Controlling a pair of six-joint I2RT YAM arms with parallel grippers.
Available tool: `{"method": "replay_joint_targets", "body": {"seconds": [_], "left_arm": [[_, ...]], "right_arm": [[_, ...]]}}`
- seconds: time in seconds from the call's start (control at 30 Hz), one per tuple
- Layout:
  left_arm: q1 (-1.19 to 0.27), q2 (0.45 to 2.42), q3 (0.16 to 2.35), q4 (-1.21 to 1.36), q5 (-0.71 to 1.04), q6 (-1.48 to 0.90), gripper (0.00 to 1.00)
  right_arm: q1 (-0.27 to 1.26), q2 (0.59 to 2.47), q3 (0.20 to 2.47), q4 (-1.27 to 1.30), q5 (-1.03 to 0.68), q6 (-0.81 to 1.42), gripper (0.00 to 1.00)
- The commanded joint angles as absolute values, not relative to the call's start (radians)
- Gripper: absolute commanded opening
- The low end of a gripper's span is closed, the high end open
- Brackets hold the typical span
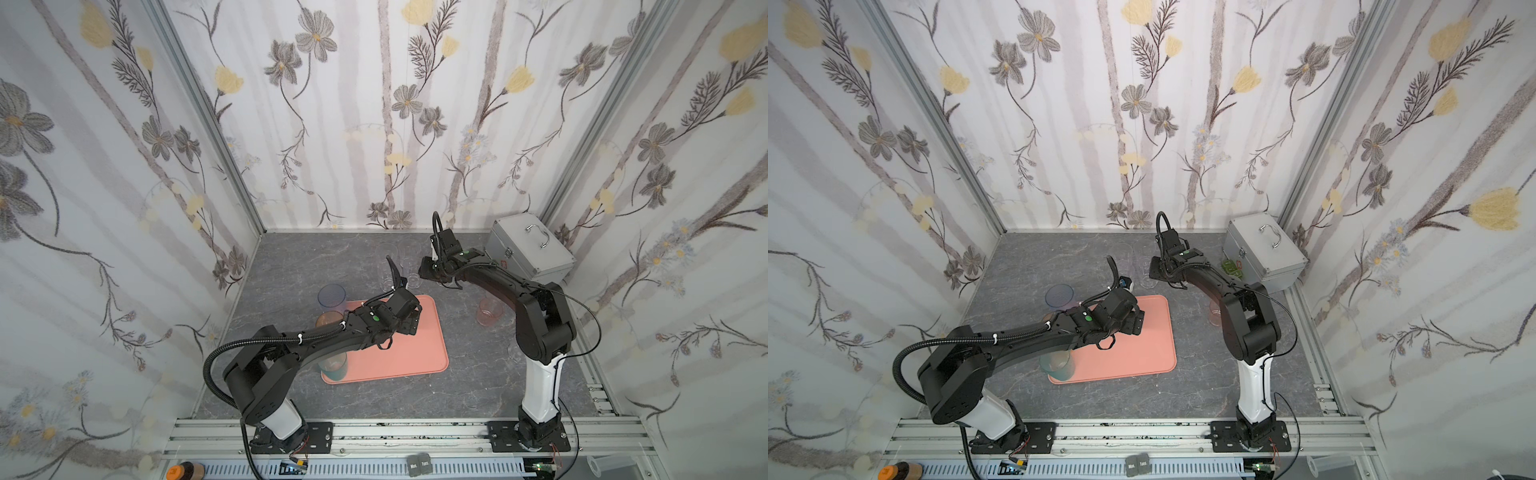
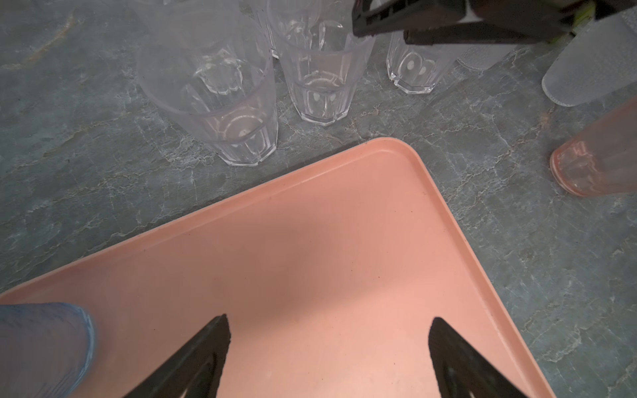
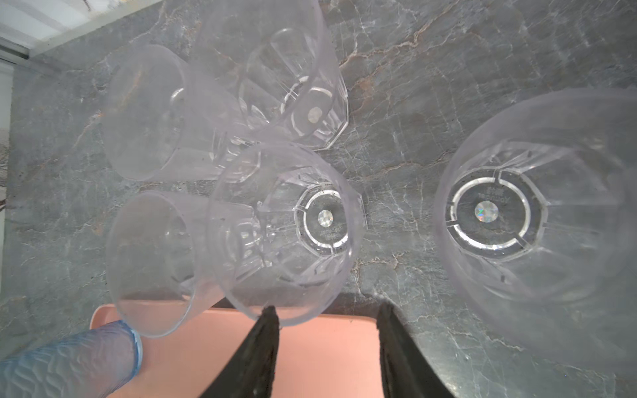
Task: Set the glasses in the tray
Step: 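Lower the right gripper onto a clear glass in the cluster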
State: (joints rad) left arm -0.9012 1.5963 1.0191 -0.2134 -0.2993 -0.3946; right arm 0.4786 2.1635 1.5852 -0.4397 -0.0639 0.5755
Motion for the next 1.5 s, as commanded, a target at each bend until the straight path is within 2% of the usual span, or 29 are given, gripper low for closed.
{"method": "replay_joint_targets", "body": {"seconds": [0.0,0.2,0.63,0.93,1.03,1.17,1.23,1.4,1.47], "left_arm": [[-0.902,1.594,1.023,-0.195,-0.335,-0.379,0.93],[-0.902,1.579,1.013,-0.193,-0.348,-0.383,0.93],[-0.901,1.46,1.015,-0.181,-0.43,-0.38,0.94],[-0.876,1.319,1.028,-0.168,-0.499,-0.378,0.94],[-0.858,1.278,1.016,-0.153,-0.497,-0.388,0.95],[-0.838,1.261,0.981,-0.128,-0.485,-0.412,0.95],[-0.836,1.266,0.967,-0.121,-0.471,-0.42,0.95],[-0.838,1.311,0.936,-0.112,-0.431,-0.452,0.95],[-0.837,1.332,0.928,-0.106,-0.417,-0.458,0.95]], "right_arm": [[0.479,2.187,1.611,-0.408,-0.04,0.588,0.48],[0.474,2.238,1.667,-0.428,-0.042,0.587,0.45],[0.479,2.199,1.64,-0.451,-0.006,0.574,0.18],[0.491,2.123,1.604,-0.481,0.061,0.536,0.07],[0.494,2.097,1.586,-0.478,0.072,0.53,0.09],[0.492,2.135,1.605,-0.477,0.053,0.529,0.28],[0.492,2.171,1.63,-0.479,0.028,0.53,0.34],[0.492,2.248,1.7,-0.485,0.011,0.531,0.36],[0.492,2.274,1.72,-0.493,0.02,0.529,0.33]]}}
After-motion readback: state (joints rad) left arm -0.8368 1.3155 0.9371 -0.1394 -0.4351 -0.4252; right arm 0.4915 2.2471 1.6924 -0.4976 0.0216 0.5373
